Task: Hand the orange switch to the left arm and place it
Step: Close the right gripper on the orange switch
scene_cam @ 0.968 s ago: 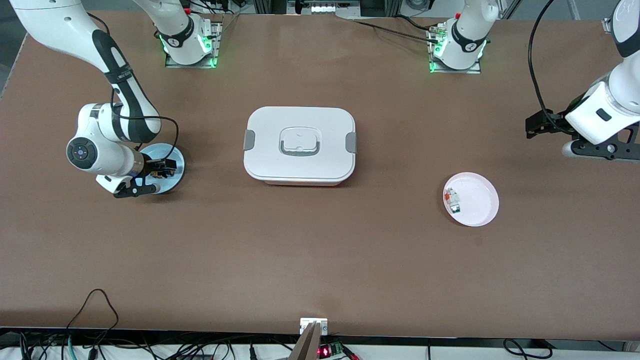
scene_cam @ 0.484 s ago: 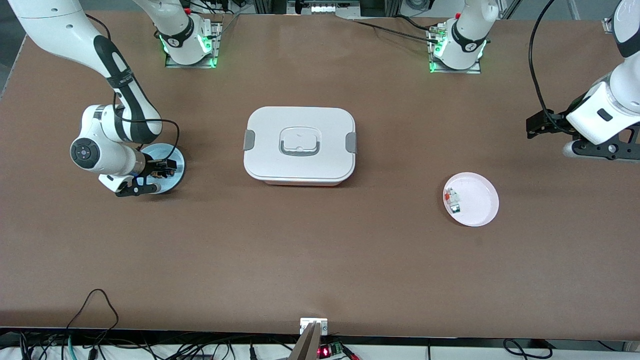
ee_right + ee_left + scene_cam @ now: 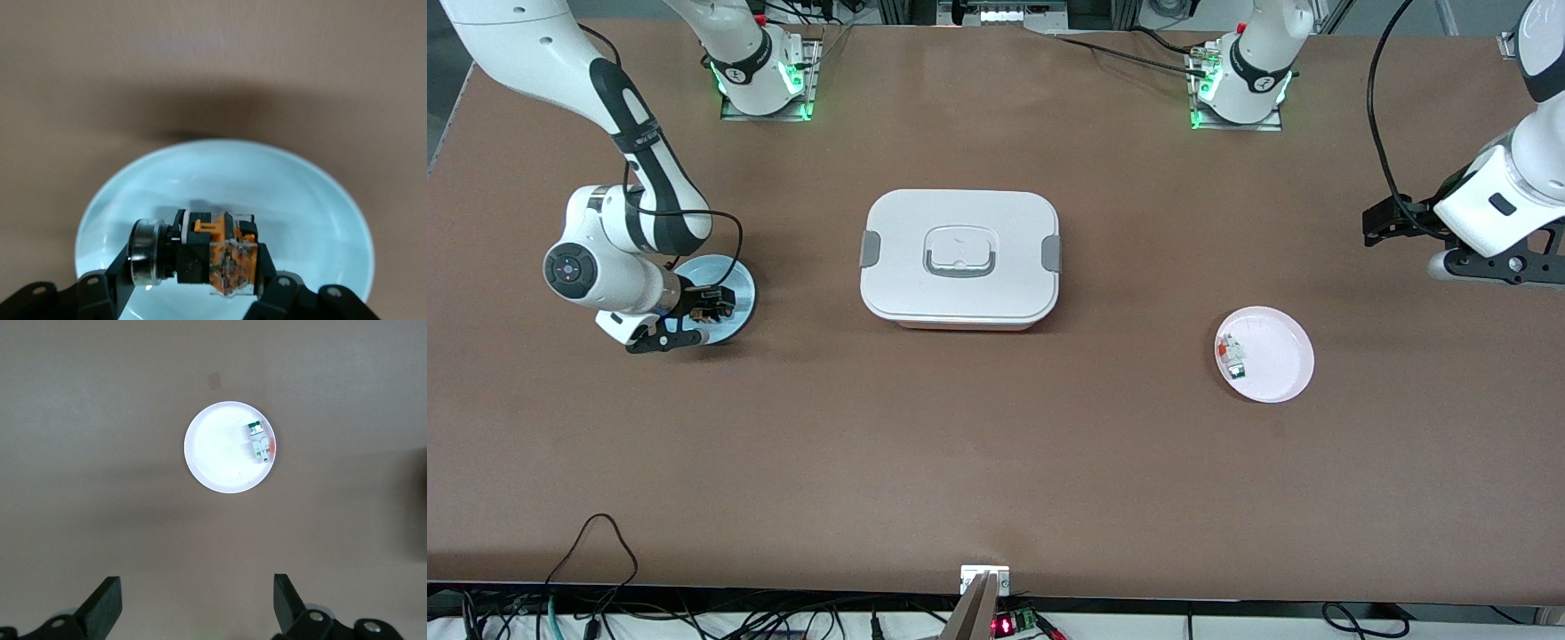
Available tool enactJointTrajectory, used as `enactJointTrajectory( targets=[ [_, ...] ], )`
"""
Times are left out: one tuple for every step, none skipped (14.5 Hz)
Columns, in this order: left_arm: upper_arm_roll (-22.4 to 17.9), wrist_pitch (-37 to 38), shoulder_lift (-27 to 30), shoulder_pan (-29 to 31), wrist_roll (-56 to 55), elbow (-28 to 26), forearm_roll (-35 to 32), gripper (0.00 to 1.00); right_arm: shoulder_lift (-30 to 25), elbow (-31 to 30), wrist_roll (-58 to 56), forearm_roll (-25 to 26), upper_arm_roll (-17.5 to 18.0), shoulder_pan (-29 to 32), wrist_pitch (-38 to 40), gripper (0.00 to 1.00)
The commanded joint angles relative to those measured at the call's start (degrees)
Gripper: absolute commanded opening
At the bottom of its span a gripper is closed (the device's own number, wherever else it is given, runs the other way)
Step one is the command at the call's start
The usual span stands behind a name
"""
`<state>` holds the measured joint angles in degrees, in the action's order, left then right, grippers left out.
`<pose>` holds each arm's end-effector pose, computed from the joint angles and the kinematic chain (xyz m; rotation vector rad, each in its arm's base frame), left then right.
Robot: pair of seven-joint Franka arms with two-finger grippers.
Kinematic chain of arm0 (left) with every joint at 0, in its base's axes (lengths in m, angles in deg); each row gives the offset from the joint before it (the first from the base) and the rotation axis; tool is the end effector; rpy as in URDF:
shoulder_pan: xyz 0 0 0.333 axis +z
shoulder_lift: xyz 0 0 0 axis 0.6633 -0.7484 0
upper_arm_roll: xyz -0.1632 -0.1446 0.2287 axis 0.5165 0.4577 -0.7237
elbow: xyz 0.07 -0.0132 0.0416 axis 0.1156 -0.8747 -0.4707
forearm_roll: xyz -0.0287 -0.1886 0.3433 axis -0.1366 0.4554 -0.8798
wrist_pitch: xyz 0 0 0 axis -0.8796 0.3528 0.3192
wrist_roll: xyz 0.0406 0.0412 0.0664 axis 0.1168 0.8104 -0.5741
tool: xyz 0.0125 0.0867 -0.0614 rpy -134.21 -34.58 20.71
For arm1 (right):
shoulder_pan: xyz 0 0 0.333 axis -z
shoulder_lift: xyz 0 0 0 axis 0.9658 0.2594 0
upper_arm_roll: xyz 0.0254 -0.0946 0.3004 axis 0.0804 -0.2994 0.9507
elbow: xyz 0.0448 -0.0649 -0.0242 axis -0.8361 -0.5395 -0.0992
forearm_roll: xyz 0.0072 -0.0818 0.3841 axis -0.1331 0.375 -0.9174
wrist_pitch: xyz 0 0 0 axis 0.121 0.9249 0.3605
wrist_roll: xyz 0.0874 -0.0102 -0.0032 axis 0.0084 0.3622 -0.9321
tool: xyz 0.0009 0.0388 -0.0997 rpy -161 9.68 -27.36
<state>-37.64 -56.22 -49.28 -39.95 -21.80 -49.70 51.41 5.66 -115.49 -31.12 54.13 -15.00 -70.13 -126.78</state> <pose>0.5754 -0.0267 0.5739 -3.0601 0.1394 0.1970 0.5597 -0.0120 0.2027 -3.1159 -0.2888 0.2685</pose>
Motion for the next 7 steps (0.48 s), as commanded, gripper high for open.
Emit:
enactJointTrajectory(
  targets=[
    [-0.09, 0.63, 0.63, 0.16, 0.22, -0.01, 0.72, 1.0, -4.38, 0.17, -6.18, -0.1, 1.17, 0.26, 0.15, 0.09],
    [-0.09, 0.63, 0.63, 0.16, 0.3, -0.01, 0.72, 1.0, -4.82, 1.04, -9.25, -0.19, 1.78, 0.26, 0.15, 0.09],
    [-0.09, 0.63, 0.63, 0.16, 0.22, 0.07, 0.72, 1.0, -5.35, 2.1, -11.02, -0.27, 1.88, 0.26, 0.23, 0.09],
    [-0.09, 0.63, 0.63, 0.16, 0.13, 0.07, 0.72, 1.0, -5.87, 2.63, -12.08, -0.27, 2.83, 0.26, 0.23, 0.09],
    [0.0, 0.63, 0.63, 0.16, -0.05, 0.07, 0.81, 1.0, -6.75, 3.16, -12.96, -0.27, 4.24, 0.26, 0.15, 0.09],
    [-0.09, 0.63, 0.54, 0.16, -0.22, 0.07, 0.81, 1.0, -7.37, 4.03, -13.41, -0.36, 5.29, 0.26, 0.15, 0.09],
    [-0.09, 0.63, 0.28, 0.16, 0.04, 0.07, 0.81, 1.0, -8.24, 4.82, -13.5, -0.36, 7.31, 0.26, 0.15, 0.09]
  ],
)
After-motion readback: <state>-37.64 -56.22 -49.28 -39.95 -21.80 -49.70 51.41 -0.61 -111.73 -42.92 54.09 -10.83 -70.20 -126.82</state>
